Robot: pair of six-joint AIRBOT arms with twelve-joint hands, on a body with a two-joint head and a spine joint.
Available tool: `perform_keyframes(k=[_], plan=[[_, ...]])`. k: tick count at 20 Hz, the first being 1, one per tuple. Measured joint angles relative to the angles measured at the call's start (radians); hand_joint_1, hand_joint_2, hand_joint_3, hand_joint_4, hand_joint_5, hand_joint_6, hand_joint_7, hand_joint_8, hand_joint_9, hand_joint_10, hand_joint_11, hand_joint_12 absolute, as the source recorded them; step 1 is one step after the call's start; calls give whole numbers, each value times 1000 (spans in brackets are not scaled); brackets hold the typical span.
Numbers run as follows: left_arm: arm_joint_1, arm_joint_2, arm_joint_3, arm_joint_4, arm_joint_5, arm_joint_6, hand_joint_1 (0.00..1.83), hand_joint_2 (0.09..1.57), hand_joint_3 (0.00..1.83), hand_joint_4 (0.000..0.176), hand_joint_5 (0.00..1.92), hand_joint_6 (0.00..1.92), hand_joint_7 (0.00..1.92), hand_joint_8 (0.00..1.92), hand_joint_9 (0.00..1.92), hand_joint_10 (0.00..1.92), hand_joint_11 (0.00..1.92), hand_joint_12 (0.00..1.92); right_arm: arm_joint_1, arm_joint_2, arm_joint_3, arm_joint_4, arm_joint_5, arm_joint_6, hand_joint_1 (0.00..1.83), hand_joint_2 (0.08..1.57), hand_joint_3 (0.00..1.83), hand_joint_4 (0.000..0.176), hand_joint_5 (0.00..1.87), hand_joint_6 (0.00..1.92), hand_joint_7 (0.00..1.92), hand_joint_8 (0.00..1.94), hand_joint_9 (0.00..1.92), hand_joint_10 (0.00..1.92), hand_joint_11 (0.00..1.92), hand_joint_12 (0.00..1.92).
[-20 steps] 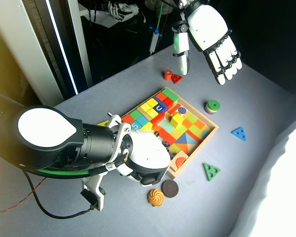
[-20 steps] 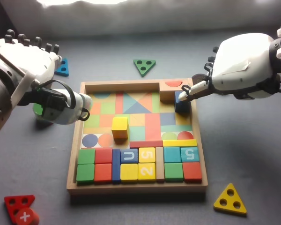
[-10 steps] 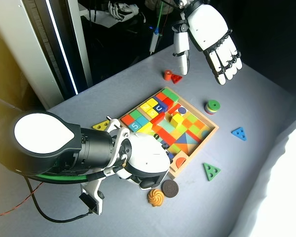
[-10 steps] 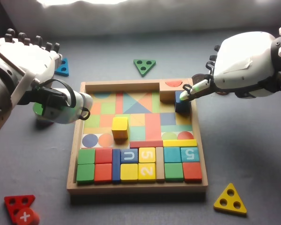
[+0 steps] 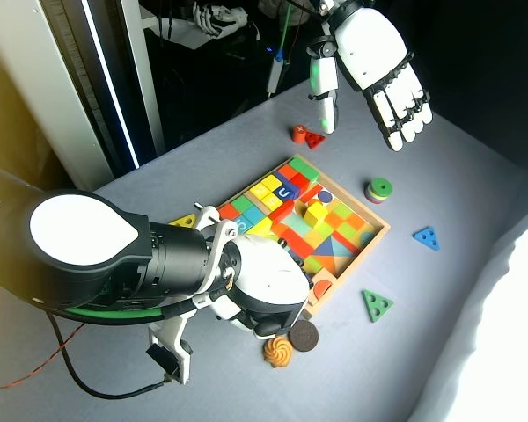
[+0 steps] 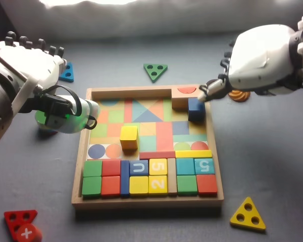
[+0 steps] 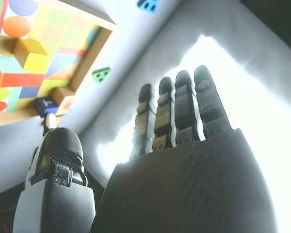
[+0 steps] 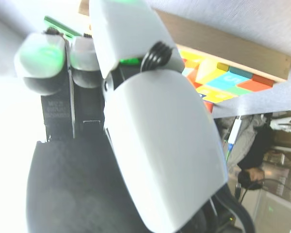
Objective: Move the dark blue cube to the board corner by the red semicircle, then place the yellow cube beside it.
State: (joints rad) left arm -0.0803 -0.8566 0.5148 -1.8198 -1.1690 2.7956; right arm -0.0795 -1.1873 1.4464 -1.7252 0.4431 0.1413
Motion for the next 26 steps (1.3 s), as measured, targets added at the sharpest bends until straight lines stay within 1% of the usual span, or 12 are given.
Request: perform_keyframes(k=[1,2,5,7,8,10,13,18,20,22,23,26], plan=[[0,0,0,0,0,0,62,1247,0,0,137,5,96,4,67,4,16,13,15,-6,2,-13,-1,3,1768,1144,0,0,362,3,1074,1941,1189,1921,1326,1921],[0,0,0,0,1,0,66,1252,1,0,124,0,82,0,48,0,2,8,26,-13,2,-19,-2,6,1770,1150,2,0,358,1,1066,1941,1188,1921,1269,1921],[0,0,0,0,0,0,71,1250,0,0,123,0,77,0,42,1,1,2,48,-26,2,-21,3,14,1762,1153,3,0,332,0,1089,1941,1205,1921,1284,1921],[0,0,0,0,0,0,82,1252,1,0,130,3,87,4,52,5,3,2,72,-34,2,-21,25,45,1779,1159,4,0,308,4,1077,1941,1176,1921,1261,1921],[0,0,0,0,0,0,84,1250,0,0,130,2,86,3,51,4,6,3,77,-37,-2,-21,37,45,1793,1145,0,0,322,6,1101,1941,1196,1921,1290,1921],[0,0,0,0,0,0,53,1252,1,0,119,2,76,2,43,1,0,0,81,-44,-16,-27,66,37,1784,1154,1,0,299,1,1068,1941,1184,1921,1238,1921],[0,0,0,-2,1,0,72,1246,0,0,135,6,98,7,65,7,20,10,80,-83,-18,-34,101,38,1777,1147,0,0,313,3,1102,1941,1216,1921,1288,1921],[0,0,0,-3,0,0,2,1251,2,0,112,2,69,3,43,5,12,9,80,-132,-18,-38,98,43,1802,1131,0,0,338,1,1123,1941,1239,1921,1362,1921],[-2,0,0,-6,0,-2,0,1252,2,0,111,2,73,4,38,2,3,5,80,-143,-18,-38,86,88,1775,1132,0,0,351,5,1114,1941,1245,1921,1327,1921],[-2,0,0,-7,-3,-2,54,1255,1,0,127,7,83,7,44,6,6,3,80,-151,-18,-22,74,150,1796,1135,0,0,357,2,1135,1941,1256,1921,1339,1921],[-2,0,0,-7,-2,-2,35,1257,2,0,106,1,67,2,32,1,0,0,77,-151,-18,-5,72,151,1797,1134,0,0,364,4,1119,1941,1227,1921,1303,1921],[-2,0,0,-8,-2,-2,21,1252,0,0,99,0,71,2,46,4,11,7,74,-156,-18,39,64,180,1744,1140,1,0,364,2,1102,1941,1228,1921,1312,1921]])
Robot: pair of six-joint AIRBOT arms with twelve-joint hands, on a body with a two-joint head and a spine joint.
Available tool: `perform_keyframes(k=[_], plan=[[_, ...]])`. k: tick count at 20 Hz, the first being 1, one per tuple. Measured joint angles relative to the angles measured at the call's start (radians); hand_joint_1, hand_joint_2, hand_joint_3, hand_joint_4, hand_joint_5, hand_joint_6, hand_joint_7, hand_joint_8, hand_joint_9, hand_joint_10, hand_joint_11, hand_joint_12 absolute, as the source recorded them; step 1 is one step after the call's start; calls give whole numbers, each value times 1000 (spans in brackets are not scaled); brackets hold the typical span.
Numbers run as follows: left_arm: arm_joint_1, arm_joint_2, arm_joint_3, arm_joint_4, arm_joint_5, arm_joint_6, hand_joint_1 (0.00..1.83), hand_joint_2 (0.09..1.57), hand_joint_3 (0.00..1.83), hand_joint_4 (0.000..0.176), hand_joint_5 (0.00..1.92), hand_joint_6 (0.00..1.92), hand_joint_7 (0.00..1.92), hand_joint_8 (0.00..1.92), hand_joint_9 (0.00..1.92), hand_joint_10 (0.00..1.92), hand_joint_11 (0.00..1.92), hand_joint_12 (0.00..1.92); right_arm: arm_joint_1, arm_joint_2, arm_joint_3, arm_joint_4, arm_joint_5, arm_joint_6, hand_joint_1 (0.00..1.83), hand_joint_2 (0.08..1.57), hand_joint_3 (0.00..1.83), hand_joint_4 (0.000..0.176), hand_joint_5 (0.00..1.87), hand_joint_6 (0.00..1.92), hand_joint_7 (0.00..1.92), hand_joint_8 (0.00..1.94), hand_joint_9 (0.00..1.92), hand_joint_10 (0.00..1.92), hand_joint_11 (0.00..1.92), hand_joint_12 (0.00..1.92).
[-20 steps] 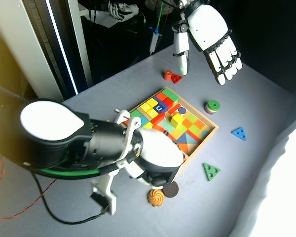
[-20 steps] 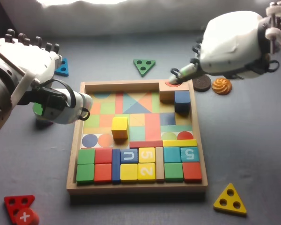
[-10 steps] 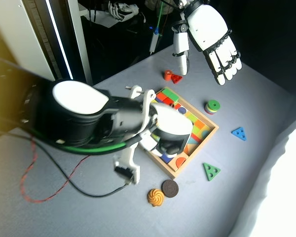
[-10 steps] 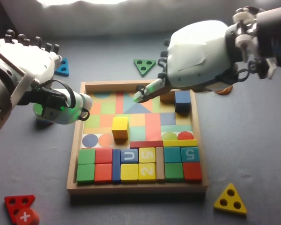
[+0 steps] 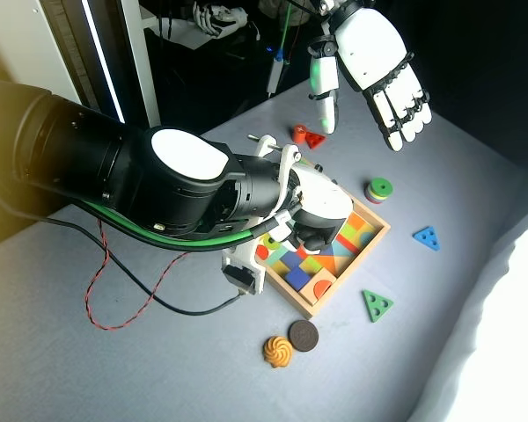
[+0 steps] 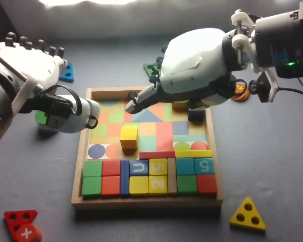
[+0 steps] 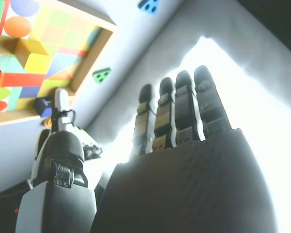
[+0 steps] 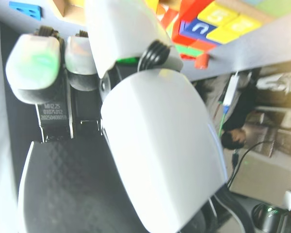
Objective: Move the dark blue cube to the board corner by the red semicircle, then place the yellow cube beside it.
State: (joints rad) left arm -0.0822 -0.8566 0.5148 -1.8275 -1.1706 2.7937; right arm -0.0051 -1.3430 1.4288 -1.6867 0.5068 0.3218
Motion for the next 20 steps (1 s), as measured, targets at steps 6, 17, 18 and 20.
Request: perform_keyframes(k=[6,17,18,20], plan=[[-3,0,0,-6,0,0,54,1258,1,0,124,4,83,2,56,3,7,9,-13,-28,0,7,-7,14,1770,1141,0,0,359,6,1035,1941,1183,1921,1299,1921],[-3,0,0,-7,-1,0,32,1254,0,0,132,7,85,4,56,4,10,8,-39,-47,0,6,-34,13,1775,1135,0,0,368,4,1077,1941,1205,1921,1289,1921],[-4,0,0,-8,-1,0,32,1254,0,0,132,7,85,4,56,4,10,8,-41,-47,0,4,-38,12,1775,1135,0,0,368,4,1077,1941,1205,1921,1289,1921],[-5,0,0,-9,-1,-1,33,1256,0,0,132,6,90,5,58,4,14,10,-42,-47,0,7,-41,11,1756,1138,0,0,368,2,1097,1941,1221,1921,1324,1921]])
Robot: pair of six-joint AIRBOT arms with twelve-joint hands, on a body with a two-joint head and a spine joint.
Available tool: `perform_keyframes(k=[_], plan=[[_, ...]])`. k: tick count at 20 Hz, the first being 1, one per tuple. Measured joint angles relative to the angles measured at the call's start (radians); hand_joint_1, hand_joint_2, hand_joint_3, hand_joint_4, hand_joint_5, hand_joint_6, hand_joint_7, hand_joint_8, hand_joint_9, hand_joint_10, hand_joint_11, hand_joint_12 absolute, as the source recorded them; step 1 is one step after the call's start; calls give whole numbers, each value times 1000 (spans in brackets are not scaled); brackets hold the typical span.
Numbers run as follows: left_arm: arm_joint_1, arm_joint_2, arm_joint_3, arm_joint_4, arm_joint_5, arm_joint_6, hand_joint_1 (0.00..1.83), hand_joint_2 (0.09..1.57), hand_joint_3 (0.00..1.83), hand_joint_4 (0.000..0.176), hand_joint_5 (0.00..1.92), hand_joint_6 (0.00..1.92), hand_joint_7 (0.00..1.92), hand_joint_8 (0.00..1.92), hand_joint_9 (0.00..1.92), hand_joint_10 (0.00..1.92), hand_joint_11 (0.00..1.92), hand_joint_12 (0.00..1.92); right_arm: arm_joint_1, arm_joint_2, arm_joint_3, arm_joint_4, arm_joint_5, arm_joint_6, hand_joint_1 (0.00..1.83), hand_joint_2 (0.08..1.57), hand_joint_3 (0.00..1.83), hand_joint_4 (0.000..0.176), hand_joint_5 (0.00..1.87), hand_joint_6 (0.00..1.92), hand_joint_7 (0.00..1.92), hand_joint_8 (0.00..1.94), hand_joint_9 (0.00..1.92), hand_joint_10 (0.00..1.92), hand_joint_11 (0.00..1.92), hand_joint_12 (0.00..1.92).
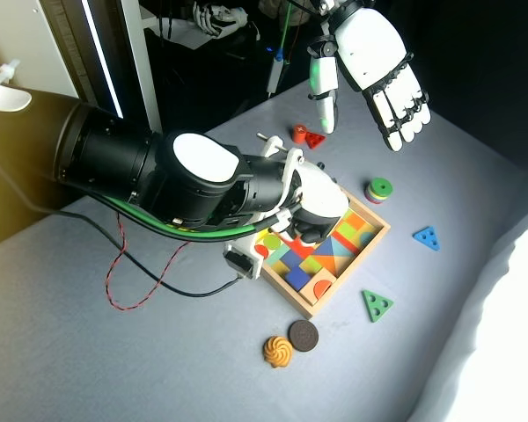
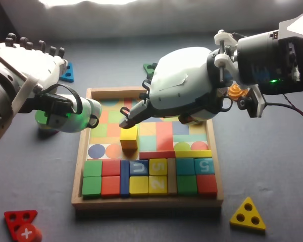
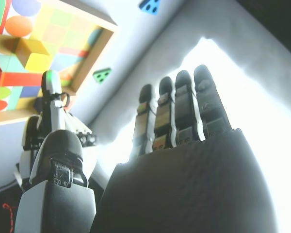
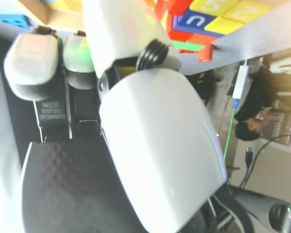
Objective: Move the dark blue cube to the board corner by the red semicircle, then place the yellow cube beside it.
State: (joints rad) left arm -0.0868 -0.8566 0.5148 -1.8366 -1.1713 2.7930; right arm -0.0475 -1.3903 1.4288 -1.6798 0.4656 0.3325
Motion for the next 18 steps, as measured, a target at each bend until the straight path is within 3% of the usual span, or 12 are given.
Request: perform_keyframes(k=[18], plan=[[-1,0,0,-6,-2,0,42,1262,1,0,129,5,82,4,50,4,4,2,-26,-6,0,-16,-13,-10,1764,1144,3,0,375,7,1064,1941,1214,1921,1307,1921]])
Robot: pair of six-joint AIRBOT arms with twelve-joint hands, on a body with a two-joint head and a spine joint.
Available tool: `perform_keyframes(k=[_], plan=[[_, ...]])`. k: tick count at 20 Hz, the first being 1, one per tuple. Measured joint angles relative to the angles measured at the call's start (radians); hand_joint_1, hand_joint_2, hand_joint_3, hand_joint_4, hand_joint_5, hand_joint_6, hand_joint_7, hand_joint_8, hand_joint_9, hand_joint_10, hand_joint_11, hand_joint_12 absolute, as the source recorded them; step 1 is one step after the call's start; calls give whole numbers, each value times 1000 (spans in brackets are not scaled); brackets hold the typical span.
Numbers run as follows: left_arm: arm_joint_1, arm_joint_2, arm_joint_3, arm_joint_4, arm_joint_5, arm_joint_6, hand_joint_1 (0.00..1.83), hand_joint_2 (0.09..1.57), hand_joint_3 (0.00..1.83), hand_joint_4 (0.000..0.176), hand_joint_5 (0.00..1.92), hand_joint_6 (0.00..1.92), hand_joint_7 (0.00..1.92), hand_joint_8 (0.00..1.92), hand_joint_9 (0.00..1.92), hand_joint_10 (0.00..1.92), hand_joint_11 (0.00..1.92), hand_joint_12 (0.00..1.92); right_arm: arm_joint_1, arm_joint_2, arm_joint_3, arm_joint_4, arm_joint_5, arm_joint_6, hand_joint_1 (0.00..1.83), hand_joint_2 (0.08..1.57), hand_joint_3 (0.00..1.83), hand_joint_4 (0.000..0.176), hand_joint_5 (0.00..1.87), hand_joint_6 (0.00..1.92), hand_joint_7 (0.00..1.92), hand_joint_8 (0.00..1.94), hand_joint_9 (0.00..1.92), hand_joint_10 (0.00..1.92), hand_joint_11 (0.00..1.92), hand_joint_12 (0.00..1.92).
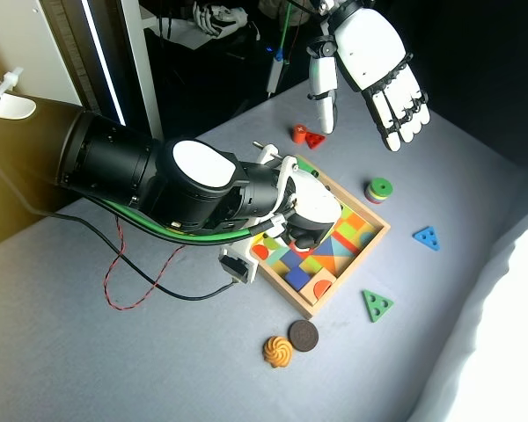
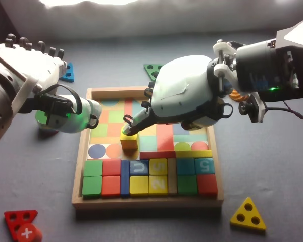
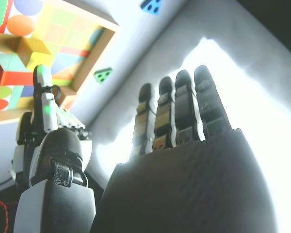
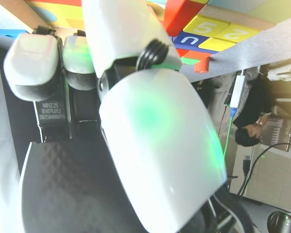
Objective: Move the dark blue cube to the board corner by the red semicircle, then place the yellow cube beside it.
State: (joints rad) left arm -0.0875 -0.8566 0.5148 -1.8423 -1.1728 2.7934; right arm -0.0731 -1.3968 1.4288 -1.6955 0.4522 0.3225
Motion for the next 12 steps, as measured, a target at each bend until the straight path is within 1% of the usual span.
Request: perform_keyframes(k=[2,4,5,6,7,10,11,12], plan=[[0,0,0,-1,0,0,41,1261,0,0,128,4,82,3,50,4,3,2,-1,0,0,0,0,-5,1766,1140,1,0,388,9,1076,1941,1214,1921,1315,1921],[0,0,0,-1,0,0,14,1266,2,0,128,2,79,1,48,2,8,4,-7,-1,0,3,-4,-13,1792,1125,0,0,398,5,1119,1941,1254,1921,1353,1921],[0,0,0,-1,0,0,14,1268,3,0,125,1,76,0,45,1,5,3,-14,-2,0,5,-4,-14,1791,1127,0,0,390,1,1116,1941,1249,1921,1343,1921],[0,0,0,-2,-2,0,17,1268,2,0,117,0,69,0,41,0,0,0,-17,-2,0,10,-3,-15,1787,1145,4,0,356,9,1022,1941,1186,1921,1276,1921],[0,0,0,-2,-1,0,35,1260,0,0,123,2,71,1,39,0,0,0,-18,-2,0,11,-4,-20,1781,1146,4,0,363,12,1052,1941,1198,1921,1295,1921],[0,0,0,-2,-2,0,3,1265,2,0,111,0,75,1,40,0,0,0,-20,-2,2,13,-5,-21,1776,1137,0,0,361,4,1097,1941,1228,1921,1347,1921],[0,0,0,-2,-1,0,1,1264,1,0,112,1,75,0,40,0,0,0,-23,-2,8,16,-5,-23,1769,1139,0,0,353,3,1059,1941,1214,1921,1327,1921],[0,0,0,-3,-1,0,26,1261,0,0,121,4,80,2,43,1,0,0,-25,-2,15,20,-3,-25,1773,1140,1,0,366,6,1071,1941,1230,1921,1344,1921]])
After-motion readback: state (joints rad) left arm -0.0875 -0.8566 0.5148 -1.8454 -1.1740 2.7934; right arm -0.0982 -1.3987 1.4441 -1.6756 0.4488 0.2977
